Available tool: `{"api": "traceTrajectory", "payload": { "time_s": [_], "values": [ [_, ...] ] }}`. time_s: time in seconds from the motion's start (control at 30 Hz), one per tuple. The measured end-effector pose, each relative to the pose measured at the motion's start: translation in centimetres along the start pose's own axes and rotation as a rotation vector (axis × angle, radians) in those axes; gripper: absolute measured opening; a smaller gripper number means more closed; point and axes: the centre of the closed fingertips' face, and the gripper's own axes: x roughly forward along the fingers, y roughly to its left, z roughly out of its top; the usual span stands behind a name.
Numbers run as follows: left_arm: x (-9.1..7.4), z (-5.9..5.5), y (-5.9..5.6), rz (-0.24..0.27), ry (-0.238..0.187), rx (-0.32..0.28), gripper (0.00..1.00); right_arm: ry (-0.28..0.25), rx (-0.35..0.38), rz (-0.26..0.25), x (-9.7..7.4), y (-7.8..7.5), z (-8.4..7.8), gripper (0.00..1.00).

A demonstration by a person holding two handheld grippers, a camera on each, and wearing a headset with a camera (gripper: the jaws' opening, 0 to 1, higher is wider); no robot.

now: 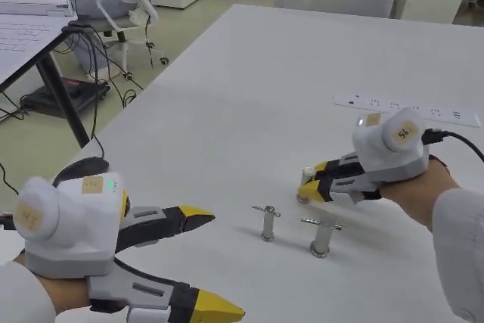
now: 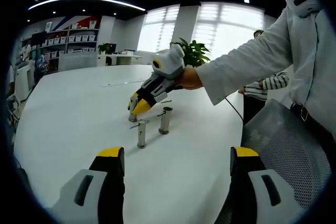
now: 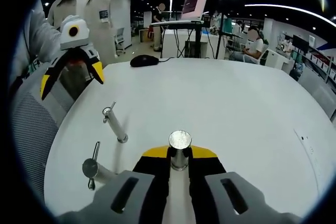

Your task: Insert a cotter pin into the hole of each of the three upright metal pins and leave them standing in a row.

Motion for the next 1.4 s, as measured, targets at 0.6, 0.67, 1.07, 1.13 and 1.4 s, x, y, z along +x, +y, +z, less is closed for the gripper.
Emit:
{"api": "traceTrajectory", "payload": {
  "time_s": [0.6,0.67,1.07,1.13,1.4],
  "values": [
    [0.6,0.6,-0.6,-0.020,-0.007,0.013,0.82,-0.007,0.056,-0.077,-5.3,-0.7,-1.4,0.13],
    [0.7,0.7,-0.7,-0.022,-0.005,0.018,0.82,-0.005,0.065,-0.087,-5.9,-0.7,-1.7,0.13],
    [1.5,0.9,-1.6,-0.043,-0.009,0.027,0.82,0.013,0.107,-0.122,-9.7,1.8,-3.7,0.13],
    [1.6,0.8,-1.7,-0.046,-0.007,0.031,0.82,0.010,0.111,-0.122,-10.1,2.2,-3.9,0.13],
    [2.1,1.0,-2.2,-0.064,-0.009,0.034,0.82,-0.005,0.129,-0.127,-11.3,4.8,-4.2,0.13]
  ]
}}
